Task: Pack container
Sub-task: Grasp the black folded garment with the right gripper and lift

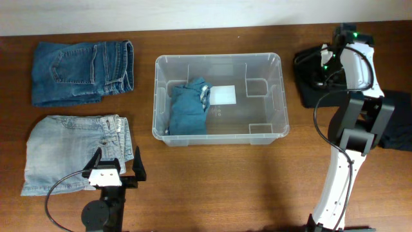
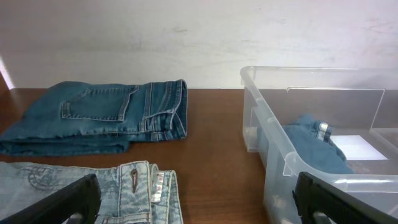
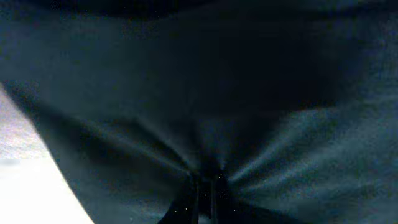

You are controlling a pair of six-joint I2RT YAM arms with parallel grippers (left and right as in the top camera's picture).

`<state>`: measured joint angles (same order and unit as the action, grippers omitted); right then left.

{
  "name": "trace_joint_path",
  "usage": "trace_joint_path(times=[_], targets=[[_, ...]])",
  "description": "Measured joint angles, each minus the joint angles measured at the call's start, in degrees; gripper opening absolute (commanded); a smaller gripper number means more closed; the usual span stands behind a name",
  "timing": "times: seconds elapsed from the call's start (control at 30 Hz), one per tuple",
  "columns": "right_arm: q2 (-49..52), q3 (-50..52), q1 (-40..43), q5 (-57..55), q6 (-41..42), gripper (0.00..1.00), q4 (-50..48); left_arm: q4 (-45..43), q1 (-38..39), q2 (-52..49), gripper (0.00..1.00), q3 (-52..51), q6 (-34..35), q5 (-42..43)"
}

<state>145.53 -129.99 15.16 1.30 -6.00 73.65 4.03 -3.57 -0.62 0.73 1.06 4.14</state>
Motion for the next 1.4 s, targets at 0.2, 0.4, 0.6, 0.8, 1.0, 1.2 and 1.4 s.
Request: trace_joint_path(times=[0.2,0.4,0.6,0.8,1.0,1.2,1.4], targets=[[-0.3,1.3,2.6,-0.2,0.0,0.04,2.7,0.0,0.0,0.0,0.99,0.0,0.0,0.0],[-0.4,1.0,4.7,-0.5,1.2,0.04,3.5,0.0,0.0,0.0,0.99,0.0,0.0,0.0],[-0.3,-2.9,4.7,-0.1,1.4,0.23,4.8,0.0,0.0,0.0,0.99,0.0,0.0,0.0],[-0.4,-7.1,4.5,3.0,-6.1,0.57,10.3,0.0,0.0,0.0,0.99,0.0,0.0,0.0],[-0.4,-7.1,3.2,3.7,-11.6,0.75,10.6,0.0,0.0,0.0,0.99,0.0,0.0,0.0],[-0.4,-5.7,0.0,1.0,-16.3,0.77,9.0,0.0,0.0,0.0,1.00,0.0,0.0,0.0],[-0.4,-1.7,-1.0,-3.6,-17.4,0.77,5.5,0.0,0.0,0.0,0.99,0.0,0.0,0.0]])
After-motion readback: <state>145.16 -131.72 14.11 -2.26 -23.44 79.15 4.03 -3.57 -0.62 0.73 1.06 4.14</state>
